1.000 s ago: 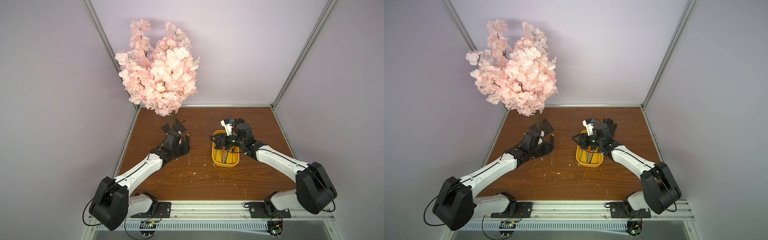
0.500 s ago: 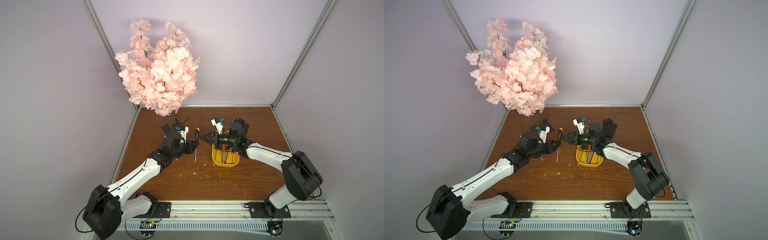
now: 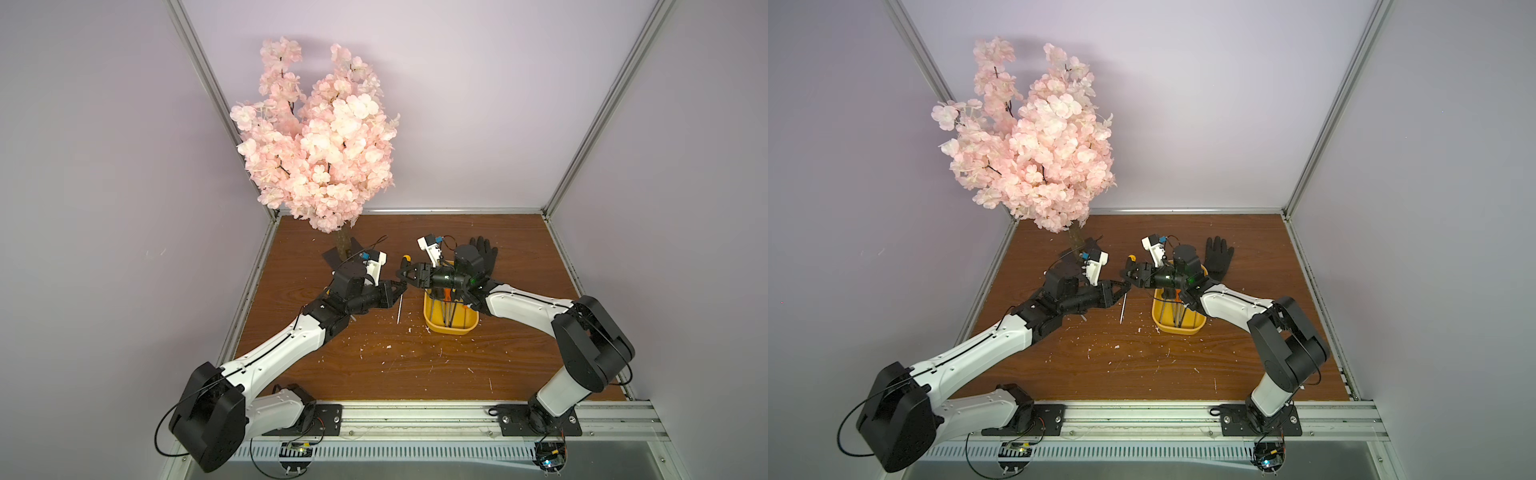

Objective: Put the screwdriver on the desktop into the storage box
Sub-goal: Pick up the screwdriver from the center of the board, then place the screwdriver in the storage box.

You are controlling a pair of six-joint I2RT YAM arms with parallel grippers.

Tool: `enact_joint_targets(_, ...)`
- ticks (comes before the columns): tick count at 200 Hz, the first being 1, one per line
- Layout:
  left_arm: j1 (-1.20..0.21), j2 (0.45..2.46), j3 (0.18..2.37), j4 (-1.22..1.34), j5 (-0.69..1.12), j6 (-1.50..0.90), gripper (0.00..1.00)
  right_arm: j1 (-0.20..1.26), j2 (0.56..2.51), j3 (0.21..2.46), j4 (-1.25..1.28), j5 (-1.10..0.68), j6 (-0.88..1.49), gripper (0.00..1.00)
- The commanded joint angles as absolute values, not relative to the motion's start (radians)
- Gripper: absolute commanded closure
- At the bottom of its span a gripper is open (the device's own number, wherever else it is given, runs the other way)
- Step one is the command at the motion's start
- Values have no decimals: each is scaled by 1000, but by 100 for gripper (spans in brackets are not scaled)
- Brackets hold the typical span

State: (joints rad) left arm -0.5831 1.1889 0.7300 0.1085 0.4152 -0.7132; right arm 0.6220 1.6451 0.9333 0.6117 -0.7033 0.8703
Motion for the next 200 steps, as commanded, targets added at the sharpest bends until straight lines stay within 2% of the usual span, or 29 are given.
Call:
enact_joint_targets(1,-596,1191,745,137,438,-687,100,629,1645,975,685,-730,884,65)
enact_joint_targets(10,-596,1193,747,128,434,-686,97,629,1643,972,693,-729,886,73)
enact_joint_targets(21,-595,1196,749,118,428,-686,81,627,1640,966,695,-723,887,77)
enact_joint_targets(45,-595,1192,748,109,425,-684,65,616,1622,949,682,-703,878,78)
enact_joint_targets(64,-596,1181,747,88,407,-682,60,593,1598,937,625,-681,851,78)
enact_joint_targets(81,-595,1168,742,65,379,-681,50,562,1563,921,559,-659,818,78)
enact_joint_targets(117,-594,1148,726,40,324,-691,46,472,1481,910,321,-591,679,79)
enact_joint_targets(166,-596,1160,718,20,281,-709,46,360,1420,917,4,-413,486,79)
enact_joint_targets(200,-595,1169,717,11,257,-720,46,318,1439,887,-46,-338,454,79)
